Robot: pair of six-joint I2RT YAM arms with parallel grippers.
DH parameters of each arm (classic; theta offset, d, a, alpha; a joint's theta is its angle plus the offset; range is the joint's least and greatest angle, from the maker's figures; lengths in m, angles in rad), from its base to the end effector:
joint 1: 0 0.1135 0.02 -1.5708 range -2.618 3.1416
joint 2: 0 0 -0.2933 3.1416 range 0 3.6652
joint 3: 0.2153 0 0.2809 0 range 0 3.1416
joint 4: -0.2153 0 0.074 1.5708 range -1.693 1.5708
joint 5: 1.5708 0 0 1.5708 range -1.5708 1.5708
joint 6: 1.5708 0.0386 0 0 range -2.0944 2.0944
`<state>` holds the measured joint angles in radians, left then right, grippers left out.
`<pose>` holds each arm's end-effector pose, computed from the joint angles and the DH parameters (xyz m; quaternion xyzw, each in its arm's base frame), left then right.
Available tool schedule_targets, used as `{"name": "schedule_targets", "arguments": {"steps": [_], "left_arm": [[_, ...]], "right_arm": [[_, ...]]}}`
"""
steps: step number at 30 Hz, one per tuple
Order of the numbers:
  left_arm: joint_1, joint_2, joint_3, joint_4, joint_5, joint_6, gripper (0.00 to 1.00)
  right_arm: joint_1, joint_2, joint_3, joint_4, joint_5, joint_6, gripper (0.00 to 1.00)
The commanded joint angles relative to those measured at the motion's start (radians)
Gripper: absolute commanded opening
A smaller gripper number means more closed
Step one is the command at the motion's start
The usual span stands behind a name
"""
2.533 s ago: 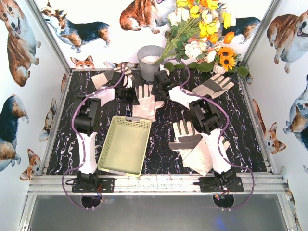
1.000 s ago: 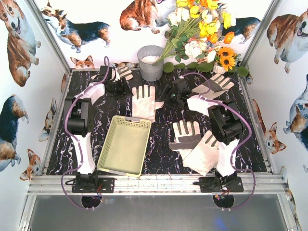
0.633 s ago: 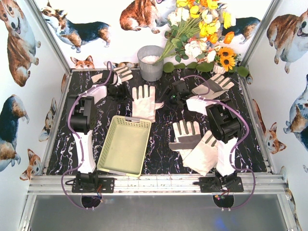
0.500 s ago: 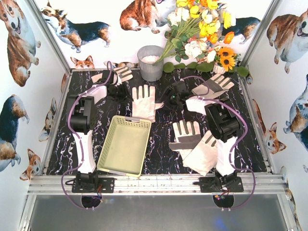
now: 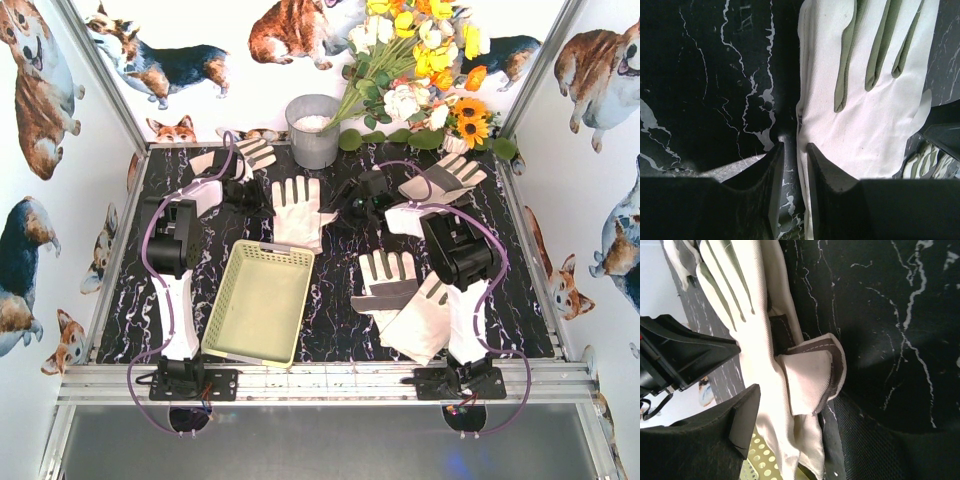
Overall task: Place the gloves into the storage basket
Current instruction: Pick up the glove from the center of the board.
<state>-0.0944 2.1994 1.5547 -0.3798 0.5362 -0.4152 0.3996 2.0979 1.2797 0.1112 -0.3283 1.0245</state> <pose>0.4994 -0.0671 0.1422 -0.0777 0.9280 -0.3124 0.1874 0.4401 0.1994 0.1359 0.2103 0.8736 0.3822 0.2157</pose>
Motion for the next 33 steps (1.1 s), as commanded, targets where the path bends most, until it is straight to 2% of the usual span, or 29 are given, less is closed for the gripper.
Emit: {"name": "schedule_targets", "arguments": {"steps": [1, 13, 24, 26, 33], "left_arm": [[-0.001, 0.026, -0.022, 0.009, 0.001, 0.009, 0.15], [-0.001, 0.03, -0.038, 0.009, 0.001, 0.011, 0.11], [-0.001, 0.031, -0.035, 0.007, 0.006, 0.012, 0.09], [-0.001, 0.033, -0.035, 0.007, 0.007, 0.013, 0.1], [-0.001, 0.014, -0.022, 0.003, 0.013, 0.013, 0.15]], "right_arm": [[0.004, 0.047, -0.032, 0.07, -0.055, 0.014, 0.62], [0.035, 0.123, 0.026, 0.143, -0.128, 0.027, 0.61], [0.063, 0.172, 0.082, 0.144, -0.152, 0.02, 0.53], [0.064, 0.176, 0.091, 0.143, -0.154, 0.019, 0.47], [0.063, 0.128, 0.101, 0.103, -0.122, -0.035, 0.02]]}}
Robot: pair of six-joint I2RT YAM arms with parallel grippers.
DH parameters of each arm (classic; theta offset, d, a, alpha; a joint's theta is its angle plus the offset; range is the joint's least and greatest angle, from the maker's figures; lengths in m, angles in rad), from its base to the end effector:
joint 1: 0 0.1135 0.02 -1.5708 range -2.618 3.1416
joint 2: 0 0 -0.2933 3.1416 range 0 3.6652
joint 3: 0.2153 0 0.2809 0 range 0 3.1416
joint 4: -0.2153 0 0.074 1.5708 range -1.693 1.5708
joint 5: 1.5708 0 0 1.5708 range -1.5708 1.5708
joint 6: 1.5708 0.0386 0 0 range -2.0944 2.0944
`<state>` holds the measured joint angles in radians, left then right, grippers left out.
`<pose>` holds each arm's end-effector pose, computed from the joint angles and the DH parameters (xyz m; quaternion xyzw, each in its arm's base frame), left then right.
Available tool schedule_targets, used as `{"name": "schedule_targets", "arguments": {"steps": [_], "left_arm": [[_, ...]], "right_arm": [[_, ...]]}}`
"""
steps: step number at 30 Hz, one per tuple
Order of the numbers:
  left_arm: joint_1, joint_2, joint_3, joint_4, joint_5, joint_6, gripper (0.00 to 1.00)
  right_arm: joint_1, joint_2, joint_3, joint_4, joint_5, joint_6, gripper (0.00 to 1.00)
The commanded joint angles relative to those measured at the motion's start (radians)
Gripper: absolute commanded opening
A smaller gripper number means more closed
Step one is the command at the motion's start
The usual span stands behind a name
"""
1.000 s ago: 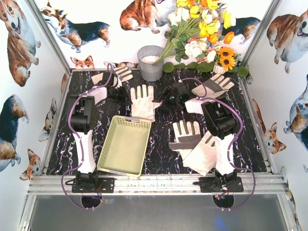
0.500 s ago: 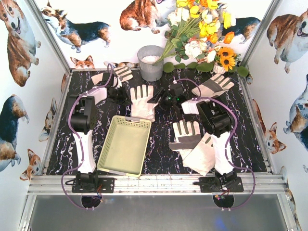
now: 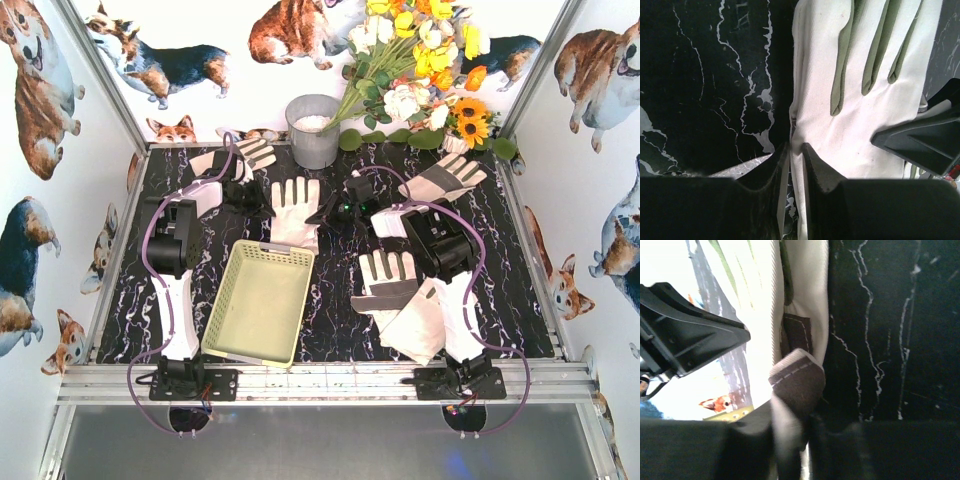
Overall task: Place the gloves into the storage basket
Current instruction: Pick up the glove from the center of the board.
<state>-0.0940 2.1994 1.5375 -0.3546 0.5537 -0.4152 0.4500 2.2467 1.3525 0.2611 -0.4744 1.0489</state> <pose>0.4979 -0.0673 0.1386 -0.0741 0.9253 -0.3207 0.1885 0.4511 0.2375 0.1018 0.1543 0.8598 0.4527 0.1787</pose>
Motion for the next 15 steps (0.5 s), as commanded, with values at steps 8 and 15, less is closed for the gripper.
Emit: {"name": "schedule_targets", "arguments": {"steps": [8, 15], "left_arm": [[0.001, -0.058, 0.048, -0.037, -0.004, 0.008, 0.47], [0.011, -0.151, 0.037, -0.01, 0.041, -0.021, 0.73]], "right_arm": [[-0.005, -0.148, 0.002, -0.095, 0.075, -0.128, 0.0], [-0.02, -0.269, -0.008, -0.152, 0.058, -0.173, 0.0]]}}
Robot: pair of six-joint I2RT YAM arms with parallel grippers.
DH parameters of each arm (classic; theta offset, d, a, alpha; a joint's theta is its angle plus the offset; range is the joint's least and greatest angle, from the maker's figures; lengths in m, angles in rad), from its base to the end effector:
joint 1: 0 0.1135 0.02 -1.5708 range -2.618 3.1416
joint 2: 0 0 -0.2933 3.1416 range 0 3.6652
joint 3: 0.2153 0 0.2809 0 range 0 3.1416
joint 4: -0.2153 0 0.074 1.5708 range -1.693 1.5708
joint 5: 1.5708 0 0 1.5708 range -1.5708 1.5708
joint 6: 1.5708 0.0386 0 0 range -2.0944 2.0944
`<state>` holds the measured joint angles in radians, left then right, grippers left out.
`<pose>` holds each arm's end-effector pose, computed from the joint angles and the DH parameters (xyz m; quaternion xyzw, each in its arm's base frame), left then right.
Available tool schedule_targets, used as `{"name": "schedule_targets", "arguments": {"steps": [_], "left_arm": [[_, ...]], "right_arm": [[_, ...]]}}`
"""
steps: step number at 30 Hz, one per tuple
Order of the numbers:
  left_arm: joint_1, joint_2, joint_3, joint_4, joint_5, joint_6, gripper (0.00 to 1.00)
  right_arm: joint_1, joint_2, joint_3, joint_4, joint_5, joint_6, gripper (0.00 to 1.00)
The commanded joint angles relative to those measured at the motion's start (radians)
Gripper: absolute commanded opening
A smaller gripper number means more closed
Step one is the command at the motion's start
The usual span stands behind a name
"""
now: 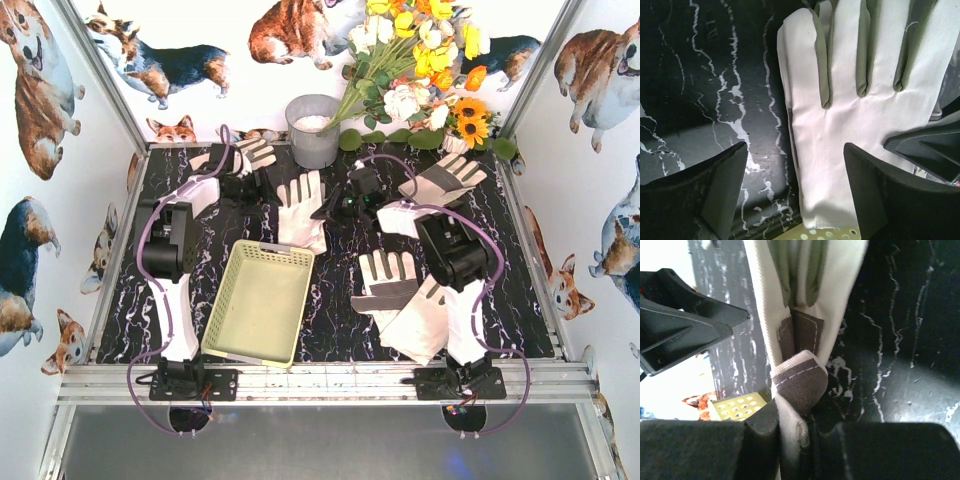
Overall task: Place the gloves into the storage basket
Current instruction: Pick up the glove from the center of the board.
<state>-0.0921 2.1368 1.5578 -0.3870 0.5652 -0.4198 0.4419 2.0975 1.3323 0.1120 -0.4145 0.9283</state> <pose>0.4964 -0.0666 0.1734 -0.0676 0.9180 -0.3299 0.2093 0.4397 0.2252 0.1538 0.1228 0.8735 0.4171 0.2189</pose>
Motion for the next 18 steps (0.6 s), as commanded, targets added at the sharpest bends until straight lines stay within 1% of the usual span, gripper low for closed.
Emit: {"name": "schedule_targets", "arguments": {"steps": [1, 5, 8, 14, 18], "left_arm": [[0.008, -0.103, 0.009, 0.031, 0.042, -0.023, 0.75], [0.011, -0.169, -0.035, 0.09, 0.103, -0.072, 0.81], [0.01, -0.222, -0.086, 0.174, 0.158, -0.144, 0.83], [0.011, -0.319, -0.186, 0.364, 0.26, -0.327, 0.86], [0.012, -0.378, -0.238, 0.441, 0.289, -0.419, 0.88]], "right_arm": [[-0.013, -0.136, 0.014, -0.015, -0.012, -0.06, 0.0], [-0.014, -0.199, 0.023, -0.057, -0.052, -0.081, 0.0], [-0.014, -0.25, 0.033, -0.071, -0.087, -0.084, 0.0], [-0.01, -0.351, 0.072, -0.108, -0.143, -0.085, 0.0], [0.0, -0.403, 0.094, -0.103, -0.165, -0.062, 0.0]]}}
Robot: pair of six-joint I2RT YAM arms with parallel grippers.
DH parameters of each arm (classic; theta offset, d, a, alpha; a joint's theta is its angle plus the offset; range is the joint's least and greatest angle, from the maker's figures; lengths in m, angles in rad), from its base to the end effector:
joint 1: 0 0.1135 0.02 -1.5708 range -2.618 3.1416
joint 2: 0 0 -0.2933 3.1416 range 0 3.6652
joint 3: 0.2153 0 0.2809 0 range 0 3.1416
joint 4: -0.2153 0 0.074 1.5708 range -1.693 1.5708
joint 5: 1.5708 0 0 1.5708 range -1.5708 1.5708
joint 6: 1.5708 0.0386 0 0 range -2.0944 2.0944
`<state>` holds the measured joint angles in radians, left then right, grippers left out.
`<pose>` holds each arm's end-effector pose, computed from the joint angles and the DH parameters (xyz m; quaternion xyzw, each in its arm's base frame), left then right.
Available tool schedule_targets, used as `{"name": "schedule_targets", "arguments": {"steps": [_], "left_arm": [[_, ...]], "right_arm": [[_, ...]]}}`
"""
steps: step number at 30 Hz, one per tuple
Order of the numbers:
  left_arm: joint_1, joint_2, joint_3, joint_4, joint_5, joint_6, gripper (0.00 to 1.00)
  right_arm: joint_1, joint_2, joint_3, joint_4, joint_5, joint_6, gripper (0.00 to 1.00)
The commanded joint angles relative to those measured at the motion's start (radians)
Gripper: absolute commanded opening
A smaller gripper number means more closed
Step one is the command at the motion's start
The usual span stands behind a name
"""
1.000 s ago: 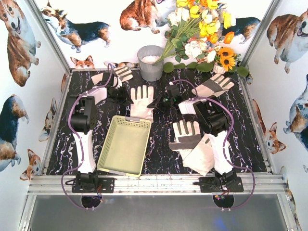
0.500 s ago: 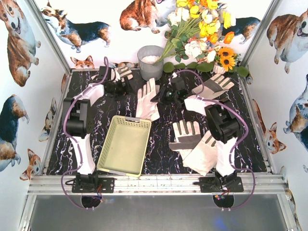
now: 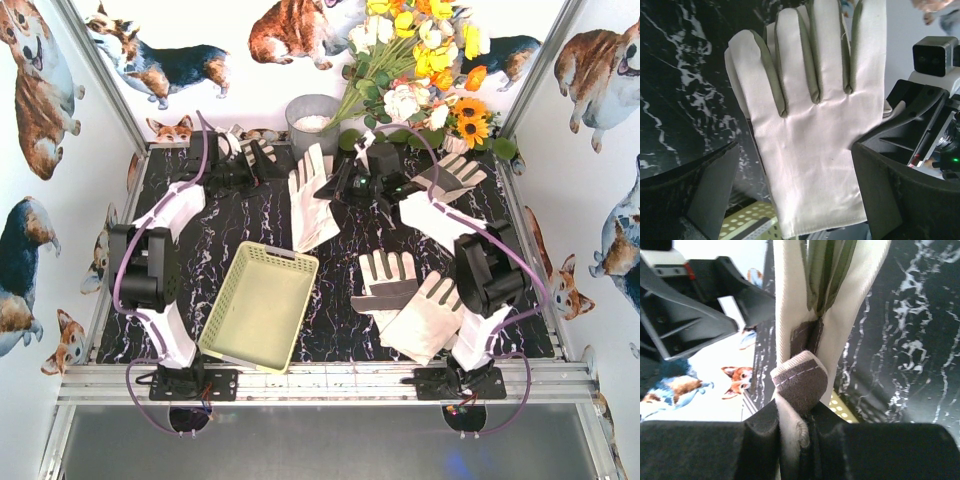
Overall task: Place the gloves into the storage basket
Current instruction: Pick up the glove from the center of the board, then place the glove in the bin.
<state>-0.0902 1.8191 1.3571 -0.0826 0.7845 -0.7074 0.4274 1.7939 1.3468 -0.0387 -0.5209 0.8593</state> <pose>0.4468 -0.0678 0.2767 -0.0657 0.8240 -0.4830 0.2887 0.4046 0.2054 0.2848 0.0475 0.8368 0.4757 0.2668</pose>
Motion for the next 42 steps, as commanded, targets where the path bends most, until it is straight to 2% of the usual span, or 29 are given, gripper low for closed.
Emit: {"name": "schedule_targets", "arguments": {"steps": [1, 10, 16, 20, 22, 24, 27, 29, 32, 37, 42], "left_arm": [[0.01, -0.072, -0.049, 0.167, 0.076, -0.153, 0.89], [0.012, -0.161, -0.168, 0.433, 0.165, -0.394, 0.92], [0.012, -0.222, -0.267, 0.727, 0.206, -0.624, 0.93], [0.012, -0.237, -0.304, 0.848, 0.221, -0.729, 0.93], [0.01, -0.238, -0.324, 0.982, 0.22, -0.83, 0.93], [0.008, -0.229, -0.335, 1.152, 0.226, -0.94, 0.88], [0.009, -0.211, -0.359, 1.362, 0.202, -1.096, 0.7], [0.006, -0.205, -0.367, 1.42, 0.181, -1.145, 0.57], [0.006, -0.222, -0.354, 1.345, 0.195, -1.08, 0.44], [0.004, -0.281, -0.344, 1.097, 0.219, -0.9, 0.36], [-0.006, -0.31, -0.318, 0.907, 0.244, -0.774, 0.21]], "right_arm": [[0.019, -0.116, 0.085, 0.047, -0.059, 0.012, 0.0], [0.051, -0.207, 0.067, 0.179, -0.045, 0.106, 0.0], [0.078, -0.238, 0.058, 0.258, -0.038, 0.152, 0.0], [0.081, -0.259, 0.045, 0.295, -0.03, 0.176, 0.0], [0.082, -0.266, 0.043, 0.3, -0.037, 0.18, 0.0], [0.082, -0.274, 0.035, 0.324, -0.04, 0.2, 0.0], [0.082, -0.286, 0.025, 0.319, -0.036, 0.195, 0.0], [0.082, -0.294, 0.013, 0.306, -0.033, 0.187, 0.0], [0.082, -0.299, -0.007, 0.313, -0.032, 0.195, 0.0], [0.085, -0.313, -0.028, 0.314, -0.021, 0.192, 0.0], [0.093, -0.311, -0.026, 0.277, -0.022, 0.171, 0.0]]}}
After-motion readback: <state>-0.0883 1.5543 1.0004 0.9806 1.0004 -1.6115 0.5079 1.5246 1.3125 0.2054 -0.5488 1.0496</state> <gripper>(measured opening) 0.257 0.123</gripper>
